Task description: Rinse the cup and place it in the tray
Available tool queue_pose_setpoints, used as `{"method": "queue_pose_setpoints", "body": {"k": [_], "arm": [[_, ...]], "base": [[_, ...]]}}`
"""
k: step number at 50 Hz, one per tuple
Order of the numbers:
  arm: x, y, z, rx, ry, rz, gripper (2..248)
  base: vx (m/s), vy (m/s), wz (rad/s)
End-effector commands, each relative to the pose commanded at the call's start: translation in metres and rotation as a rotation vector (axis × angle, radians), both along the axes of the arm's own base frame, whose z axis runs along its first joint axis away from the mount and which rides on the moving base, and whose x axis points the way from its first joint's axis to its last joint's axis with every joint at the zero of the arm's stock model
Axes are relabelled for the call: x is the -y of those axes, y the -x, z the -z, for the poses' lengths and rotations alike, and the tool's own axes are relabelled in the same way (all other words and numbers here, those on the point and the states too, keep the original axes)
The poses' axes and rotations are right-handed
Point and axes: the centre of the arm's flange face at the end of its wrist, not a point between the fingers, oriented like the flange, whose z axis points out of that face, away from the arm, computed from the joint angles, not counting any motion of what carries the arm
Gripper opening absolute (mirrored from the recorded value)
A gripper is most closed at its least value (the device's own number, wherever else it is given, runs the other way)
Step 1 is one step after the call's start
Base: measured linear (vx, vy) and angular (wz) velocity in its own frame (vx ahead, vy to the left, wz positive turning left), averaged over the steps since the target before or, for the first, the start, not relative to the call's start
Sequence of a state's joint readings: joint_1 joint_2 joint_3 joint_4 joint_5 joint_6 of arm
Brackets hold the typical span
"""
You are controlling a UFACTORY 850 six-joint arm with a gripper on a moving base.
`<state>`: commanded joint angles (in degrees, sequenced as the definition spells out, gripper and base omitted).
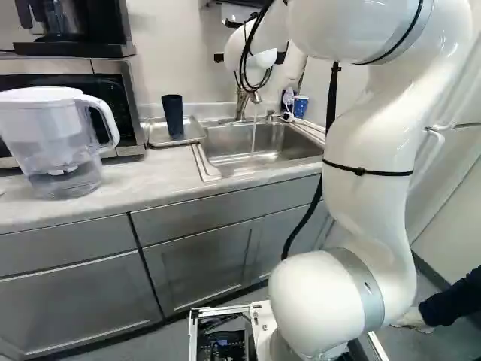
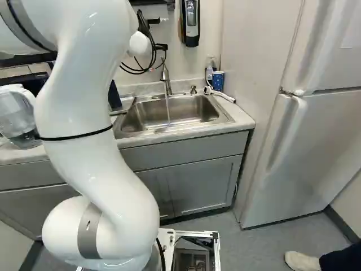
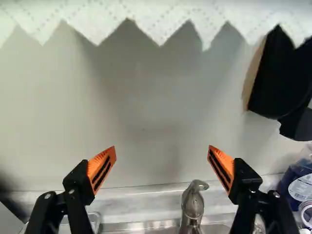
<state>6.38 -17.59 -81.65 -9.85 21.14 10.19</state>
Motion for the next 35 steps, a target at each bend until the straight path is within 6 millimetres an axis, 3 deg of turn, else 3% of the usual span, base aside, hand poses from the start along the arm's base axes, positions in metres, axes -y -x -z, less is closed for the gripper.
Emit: {"method": "queue_pose_setpoints", "body": {"k": [35], "arm": [[-0.0052,0.0004,0.0074,-0.080,0.016,0.003,247]], "base": [[0.000,0.000,0.000]]}}
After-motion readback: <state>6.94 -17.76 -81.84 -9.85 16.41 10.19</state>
